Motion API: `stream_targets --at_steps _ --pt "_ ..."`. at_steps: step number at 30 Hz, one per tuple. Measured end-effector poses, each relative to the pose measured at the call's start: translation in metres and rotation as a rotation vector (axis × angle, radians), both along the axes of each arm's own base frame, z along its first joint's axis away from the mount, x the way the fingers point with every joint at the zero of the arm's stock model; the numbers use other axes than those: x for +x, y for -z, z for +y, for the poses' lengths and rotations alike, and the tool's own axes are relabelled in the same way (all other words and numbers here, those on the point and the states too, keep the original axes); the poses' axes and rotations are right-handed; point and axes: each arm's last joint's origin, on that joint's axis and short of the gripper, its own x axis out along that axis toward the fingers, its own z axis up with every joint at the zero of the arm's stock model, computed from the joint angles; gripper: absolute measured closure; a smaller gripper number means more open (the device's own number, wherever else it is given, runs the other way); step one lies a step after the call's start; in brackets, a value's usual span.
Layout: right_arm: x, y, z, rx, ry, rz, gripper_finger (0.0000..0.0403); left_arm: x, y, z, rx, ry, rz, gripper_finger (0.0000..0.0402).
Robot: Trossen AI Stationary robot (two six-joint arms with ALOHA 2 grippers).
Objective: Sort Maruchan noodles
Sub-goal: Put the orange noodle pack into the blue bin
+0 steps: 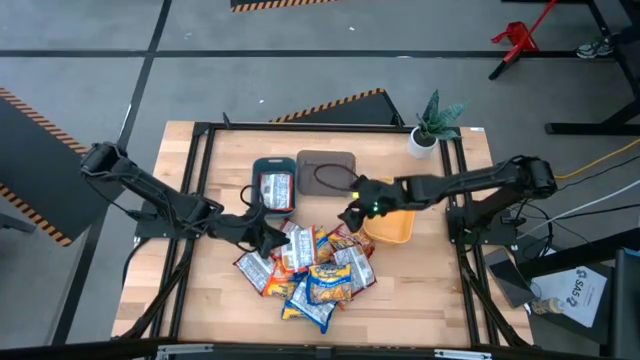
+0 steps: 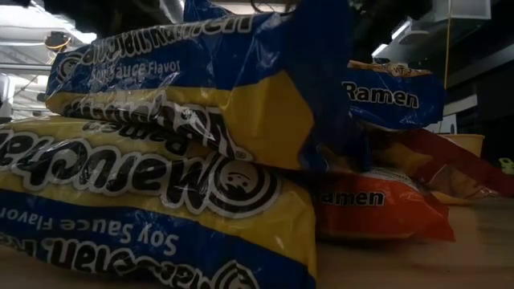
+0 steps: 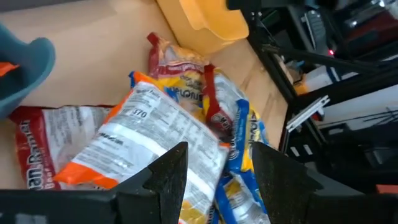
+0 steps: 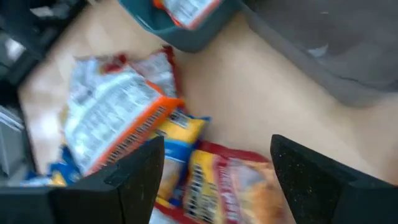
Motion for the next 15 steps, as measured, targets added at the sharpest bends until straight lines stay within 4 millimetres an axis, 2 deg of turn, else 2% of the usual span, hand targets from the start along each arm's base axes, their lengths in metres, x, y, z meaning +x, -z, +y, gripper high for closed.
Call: stream_targets --at_steps 3,8,15 --pt "0.005 0.004 0.013 0.002 0.039 -0.045 0.0123 -0.001 0.014 -0.005 0.003 -0.017 0.045 0.0228" --pt "0.017 0.022 0.029 0.03 0.064 -0.051 0.0123 -0.003 0.036 -0.014 -0.041 -0.049 0.097 0.0227" --pt "0.033 0.039 0.033 0.105 0.079 -0.093 0.0123 -0.003 0.037 -0.019 -0.121 -0.06 0.074 0.0208"
